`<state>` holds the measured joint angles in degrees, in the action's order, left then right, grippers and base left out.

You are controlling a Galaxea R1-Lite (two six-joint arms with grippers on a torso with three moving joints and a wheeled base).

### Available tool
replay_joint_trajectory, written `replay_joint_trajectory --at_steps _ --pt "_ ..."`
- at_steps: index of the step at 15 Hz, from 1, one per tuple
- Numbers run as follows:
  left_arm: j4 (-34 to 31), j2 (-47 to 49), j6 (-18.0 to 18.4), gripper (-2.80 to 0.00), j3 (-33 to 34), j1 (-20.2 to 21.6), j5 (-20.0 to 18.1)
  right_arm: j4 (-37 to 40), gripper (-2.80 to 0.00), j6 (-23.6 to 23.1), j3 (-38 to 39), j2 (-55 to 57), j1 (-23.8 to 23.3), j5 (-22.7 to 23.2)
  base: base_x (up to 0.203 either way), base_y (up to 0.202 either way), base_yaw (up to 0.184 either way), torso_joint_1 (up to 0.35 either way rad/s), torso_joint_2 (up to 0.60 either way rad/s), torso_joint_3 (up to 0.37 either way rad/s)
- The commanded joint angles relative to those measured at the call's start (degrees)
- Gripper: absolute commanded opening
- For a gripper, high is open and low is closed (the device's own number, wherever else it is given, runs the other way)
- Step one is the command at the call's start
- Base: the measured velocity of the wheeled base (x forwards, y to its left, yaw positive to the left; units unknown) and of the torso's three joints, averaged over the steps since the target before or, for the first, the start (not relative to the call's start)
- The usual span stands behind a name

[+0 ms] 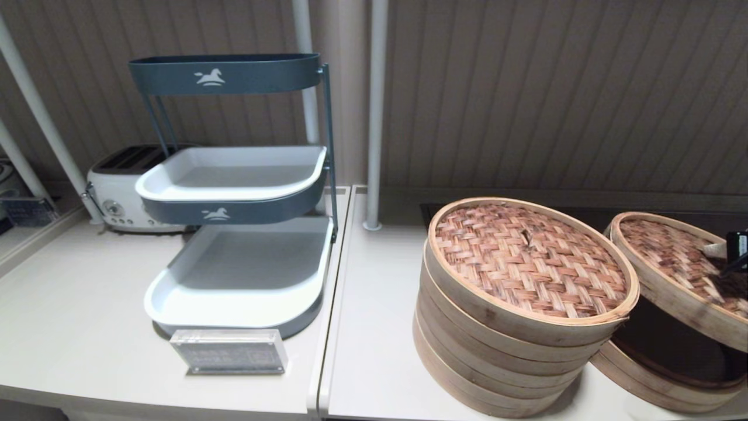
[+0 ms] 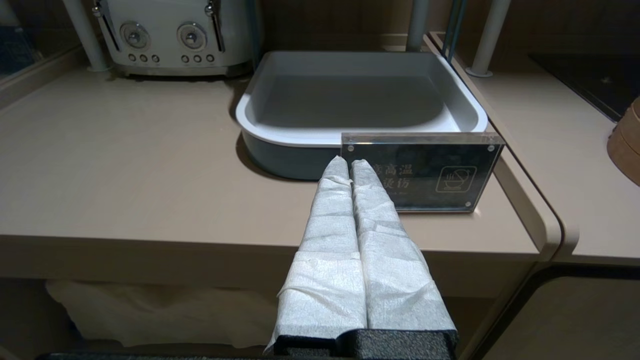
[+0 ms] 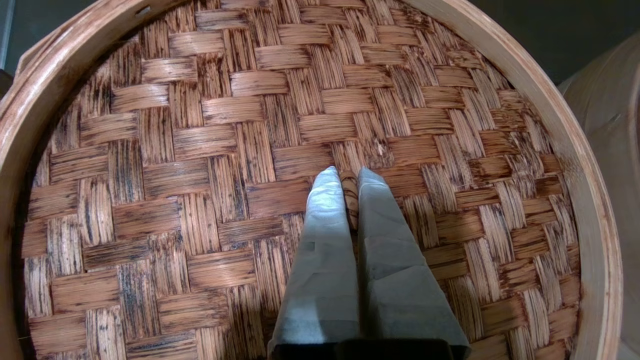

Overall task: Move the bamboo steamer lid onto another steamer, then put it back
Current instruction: Put the steamer

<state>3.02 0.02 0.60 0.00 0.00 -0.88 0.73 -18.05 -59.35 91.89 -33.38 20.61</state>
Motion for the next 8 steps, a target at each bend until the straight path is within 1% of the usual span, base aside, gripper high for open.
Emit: replay_joint_trajectory --at_steps 1,8 --pt "0.1 0.0 0.0 -2.80 1.6 0.0 0.0 -1.1 -2.80 -0.2 2.0 1.4 -0.6 0.1 0.000 0.000 0.000 0.000 0.00 0.000" --pt "0.1 0.0 0.0 -2.80 1.6 0.0 0.0 -5.8 -2.80 -0.7 6.7 3.2 -1.8 0.2 0.000 0.000 0.000 0.000 0.00 0.000"
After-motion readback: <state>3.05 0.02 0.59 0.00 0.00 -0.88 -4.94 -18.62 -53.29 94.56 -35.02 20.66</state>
